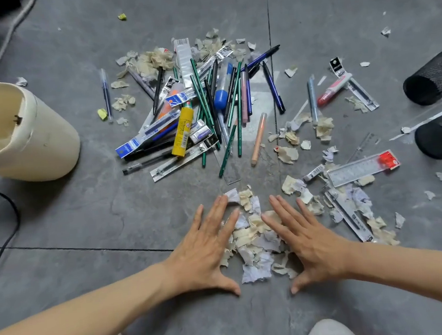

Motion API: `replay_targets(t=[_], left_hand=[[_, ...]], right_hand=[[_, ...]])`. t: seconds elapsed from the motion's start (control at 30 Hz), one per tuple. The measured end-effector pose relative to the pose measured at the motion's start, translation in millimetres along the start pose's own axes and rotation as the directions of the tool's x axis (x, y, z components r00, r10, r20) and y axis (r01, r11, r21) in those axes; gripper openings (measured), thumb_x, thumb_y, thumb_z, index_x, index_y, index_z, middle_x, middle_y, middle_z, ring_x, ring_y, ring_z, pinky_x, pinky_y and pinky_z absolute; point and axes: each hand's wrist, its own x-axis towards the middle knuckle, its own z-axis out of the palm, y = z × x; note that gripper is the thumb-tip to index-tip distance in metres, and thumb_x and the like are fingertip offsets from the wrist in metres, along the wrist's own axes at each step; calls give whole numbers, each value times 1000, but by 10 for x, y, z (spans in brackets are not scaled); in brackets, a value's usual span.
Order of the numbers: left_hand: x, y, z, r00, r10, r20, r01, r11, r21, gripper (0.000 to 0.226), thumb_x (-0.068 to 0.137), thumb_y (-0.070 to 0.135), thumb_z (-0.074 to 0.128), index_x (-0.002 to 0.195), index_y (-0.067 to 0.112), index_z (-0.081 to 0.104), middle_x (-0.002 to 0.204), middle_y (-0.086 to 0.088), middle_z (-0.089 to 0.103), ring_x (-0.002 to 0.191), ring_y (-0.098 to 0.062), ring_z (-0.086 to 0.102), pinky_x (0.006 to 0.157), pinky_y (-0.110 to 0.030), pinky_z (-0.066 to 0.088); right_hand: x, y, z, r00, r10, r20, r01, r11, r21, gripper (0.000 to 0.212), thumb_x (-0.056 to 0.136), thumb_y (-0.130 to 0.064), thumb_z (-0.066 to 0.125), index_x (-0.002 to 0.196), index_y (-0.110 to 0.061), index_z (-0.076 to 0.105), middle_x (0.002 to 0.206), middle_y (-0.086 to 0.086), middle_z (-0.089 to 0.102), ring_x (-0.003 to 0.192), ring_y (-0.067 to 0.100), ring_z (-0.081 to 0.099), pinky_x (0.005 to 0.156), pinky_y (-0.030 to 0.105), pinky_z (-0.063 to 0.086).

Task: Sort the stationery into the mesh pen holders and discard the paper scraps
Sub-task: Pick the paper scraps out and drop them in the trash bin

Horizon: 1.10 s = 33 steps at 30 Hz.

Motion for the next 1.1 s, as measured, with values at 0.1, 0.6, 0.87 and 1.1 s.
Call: replay_targets(t=[0.1, 0.6, 0.87, 1.1], left_hand=[[52, 6, -7, 1000, 0, -12, 0, 1000, 0, 138, 53, 95, 37, 150, 8, -8, 154, -26, -10, 143, -38, -8, 112, -62, 6], [372, 150, 7, 999, 32, -39, -34, 998, -58, 140, 54, 90, 46, 147, 4, -13, 155, -24, -7, 144, -33, -9, 115, -49, 0], [468, 195, 57, 990, -59, -124, 38, 986, -163, 129, 64, 85, 44, 146, -4, -2, 155, -21, -1, 145, -29, -3, 117, -43, 7], [622, 300, -21, 973, -185, -136, 138, 944, -299, 103, 72, 38, 64, 145, -7, 6, 152, -23, 21, 143, -22, 10, 117, -30, 1]], right_hand=[[22, 20, 47, 998, 35, -42, -32, 997, 72, 139, 53, -87, 56, 149, -19, -17, 153, 16, -28, 143, 32, -19, 113, 51, -11], [474, 58, -32, 981, -7, -191, 59, 962, 266, 133, 59, -78, 59, 142, -25, -30, 152, 1, -32, 142, 22, -28, 115, 37, -16], [464, -38, 27, 967, 15, -255, 112, 873, 476, 92, 88, -31, 57, 148, -5, -7, 158, 8, -4, 147, 20, -7, 120, 37, 2], [551, -289, -106, 885, 369, -284, 28, 567, 824, 83, 73, 11, 41, 149, -9, 14, 139, 1, 29, 133, 7, 24, 110, 8, 12]])
